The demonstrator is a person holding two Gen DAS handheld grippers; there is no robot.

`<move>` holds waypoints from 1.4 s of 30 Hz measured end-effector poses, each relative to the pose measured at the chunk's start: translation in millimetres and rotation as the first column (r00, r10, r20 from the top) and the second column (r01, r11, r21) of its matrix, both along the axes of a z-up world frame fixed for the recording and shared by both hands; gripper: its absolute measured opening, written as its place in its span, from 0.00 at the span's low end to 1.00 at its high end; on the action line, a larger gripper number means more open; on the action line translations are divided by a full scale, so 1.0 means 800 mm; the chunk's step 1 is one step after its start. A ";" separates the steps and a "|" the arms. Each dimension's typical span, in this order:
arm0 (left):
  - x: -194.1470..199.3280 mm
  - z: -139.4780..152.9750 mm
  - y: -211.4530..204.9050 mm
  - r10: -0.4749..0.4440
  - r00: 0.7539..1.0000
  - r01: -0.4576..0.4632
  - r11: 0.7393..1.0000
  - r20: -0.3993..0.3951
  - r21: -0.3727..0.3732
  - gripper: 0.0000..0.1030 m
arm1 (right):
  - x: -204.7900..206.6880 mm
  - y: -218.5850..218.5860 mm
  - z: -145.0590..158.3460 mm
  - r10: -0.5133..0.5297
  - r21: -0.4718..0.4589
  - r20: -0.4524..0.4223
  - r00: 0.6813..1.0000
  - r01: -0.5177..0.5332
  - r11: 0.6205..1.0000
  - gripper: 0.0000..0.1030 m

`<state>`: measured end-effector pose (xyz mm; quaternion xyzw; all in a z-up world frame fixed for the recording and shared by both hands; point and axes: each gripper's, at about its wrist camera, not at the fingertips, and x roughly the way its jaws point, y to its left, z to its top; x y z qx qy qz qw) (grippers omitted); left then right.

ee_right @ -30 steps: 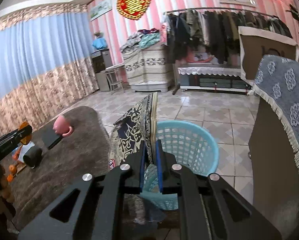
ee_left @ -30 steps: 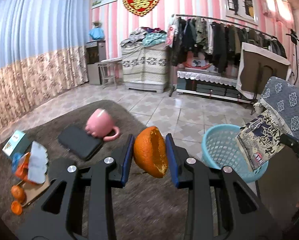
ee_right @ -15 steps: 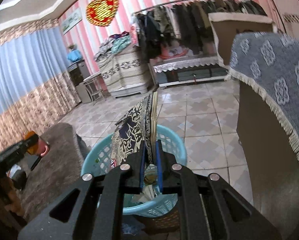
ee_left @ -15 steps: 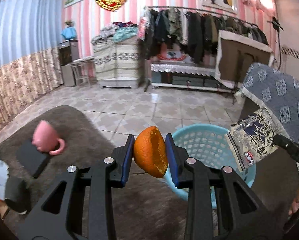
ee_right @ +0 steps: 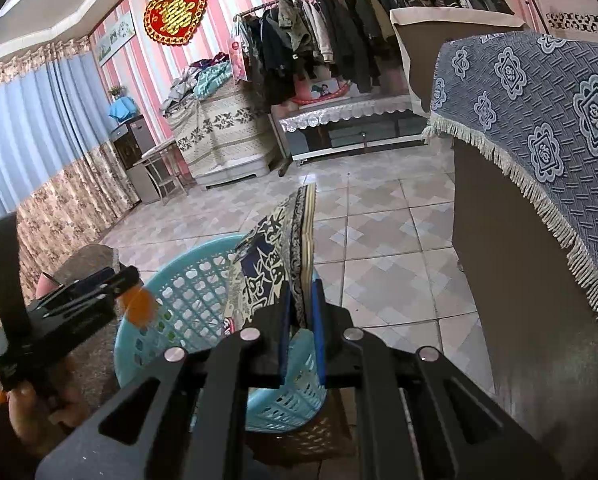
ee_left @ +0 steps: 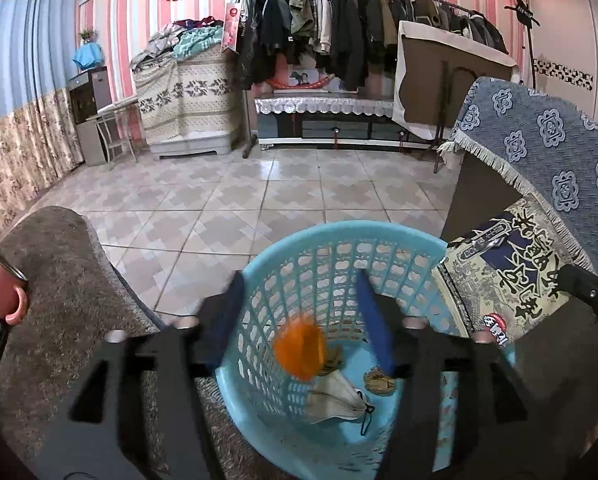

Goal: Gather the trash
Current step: 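Carry the peel and bag over the wastebasket and open both tools, then move both tools back over the rug toward the black tube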

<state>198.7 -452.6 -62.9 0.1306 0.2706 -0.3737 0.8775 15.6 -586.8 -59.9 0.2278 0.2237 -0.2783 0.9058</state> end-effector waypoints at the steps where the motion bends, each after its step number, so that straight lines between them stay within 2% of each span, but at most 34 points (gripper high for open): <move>1: -0.002 0.001 0.002 0.007 1.000 -0.007 1.000 0.018 -0.001 0.69 | 0.001 0.002 -0.001 0.003 -0.002 -0.006 1.000 -0.003 1.000 0.10; 7: 0.010 0.014 0.041 0.102 0.992 -0.102 0.995 0.074 -0.001 0.85 | 0.017 0.007 -0.010 0.026 0.015 -0.017 1.000 -0.026 1.000 0.10; 10: 0.018 0.021 0.074 0.159 0.985 -0.158 0.987 0.062 -0.022 0.87 | 0.032 0.016 -0.012 0.049 0.015 -0.017 0.999 -0.049 0.999 0.11; 11: 0.019 0.022 0.086 0.180 0.981 -0.179 0.984 0.067 -0.021 0.88 | 0.039 0.019 -0.012 0.055 0.011 -0.020 0.998 -0.055 0.998 0.14; 15: 0.019 0.030 0.125 0.260 0.959 -0.261 0.965 0.114 -0.007 0.91 | 0.067 0.021 -0.020 0.050 0.010 -0.048 0.998 -0.049 0.999 0.15; 16: 0.019 0.033 0.138 0.281 0.952 -0.282 0.959 0.121 -0.006 0.91 | 0.074 0.021 -0.024 0.057 0.019 -0.053 0.997 -0.056 0.998 0.22; 17: 0.019 0.035 0.148 0.292 0.949 -0.293 0.956 0.120 -0.009 0.91 | 0.079 0.020 -0.026 0.064 0.028 -0.057 0.996 -0.062 0.998 0.34; 18: 0.019 0.040 0.163 0.307 0.945 -0.308 0.951 0.116 -0.014 0.91 | 0.088 0.022 -0.030 0.080 0.038 -0.058 0.995 -0.078 0.996 0.40; 20: 0.017 0.046 0.183 0.331 0.937 -0.330 0.944 0.115 -0.026 0.92 | 0.097 0.026 -0.032 0.093 0.030 -0.071 0.993 -0.091 0.995 0.60; 21: 0.016 0.048 0.190 0.337 0.934 -0.336 0.941 0.116 -0.028 0.92 | 0.100 0.032 -0.031 0.100 0.017 -0.074 0.992 -0.099 0.995 0.64; 23: 0.013 0.052 0.209 0.358 0.926 -0.357 0.934 0.119 -0.028 0.93 | 0.103 0.041 -0.027 0.111 0.002 -0.073 0.991 -0.112 0.994 0.77; 26: 0.011 0.055 0.236 0.393 0.912 -0.392 0.919 0.119 -0.031 0.94 | 0.100 0.053 -0.016 0.107 -0.026 -0.057 0.993 -0.109 0.994 0.90; 35: -0.006 0.068 0.302 0.473 0.873 -0.470 0.881 0.121 -0.055 0.94 | 0.088 0.100 0.024 0.176 -0.083 -0.015 0.984 -0.177 0.981 0.93; 42: -0.020 0.079 0.361 0.535 0.836 -0.531 0.845 0.117 -0.071 0.94 | 0.090 0.151 0.038 0.250 -0.113 -0.022 0.968 -0.250 0.961 0.94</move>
